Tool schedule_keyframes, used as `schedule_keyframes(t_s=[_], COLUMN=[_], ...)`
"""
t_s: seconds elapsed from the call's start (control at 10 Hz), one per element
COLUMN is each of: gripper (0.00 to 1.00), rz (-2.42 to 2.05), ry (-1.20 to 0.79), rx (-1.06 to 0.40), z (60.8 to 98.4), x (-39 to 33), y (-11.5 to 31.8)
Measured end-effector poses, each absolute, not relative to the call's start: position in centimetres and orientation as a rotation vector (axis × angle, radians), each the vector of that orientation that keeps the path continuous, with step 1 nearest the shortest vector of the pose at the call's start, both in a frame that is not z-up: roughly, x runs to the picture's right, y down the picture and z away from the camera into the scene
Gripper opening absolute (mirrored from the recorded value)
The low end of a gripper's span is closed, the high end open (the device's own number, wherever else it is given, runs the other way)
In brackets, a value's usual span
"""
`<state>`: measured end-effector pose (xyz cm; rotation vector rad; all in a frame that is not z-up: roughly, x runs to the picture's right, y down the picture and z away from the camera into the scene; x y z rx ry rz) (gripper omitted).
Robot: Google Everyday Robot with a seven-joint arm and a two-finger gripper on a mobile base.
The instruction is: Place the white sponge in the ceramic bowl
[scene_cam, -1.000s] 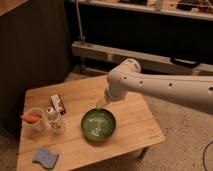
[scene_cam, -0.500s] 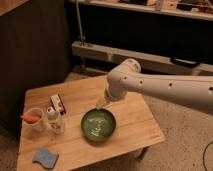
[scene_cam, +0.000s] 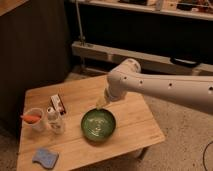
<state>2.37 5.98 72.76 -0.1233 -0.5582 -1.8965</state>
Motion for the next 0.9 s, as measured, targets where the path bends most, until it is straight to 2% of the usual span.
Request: schedule_keyframes(t_s=[0.6, 0.9], gripper=[0.80, 0.80], rz=[-1.938, -2.085], ry=[-0.569, -0.633], rx=[-0.104, -0.046], z=[72.4, 70.5], x=[1.7, -4.5], y=[6.1, 7.7])
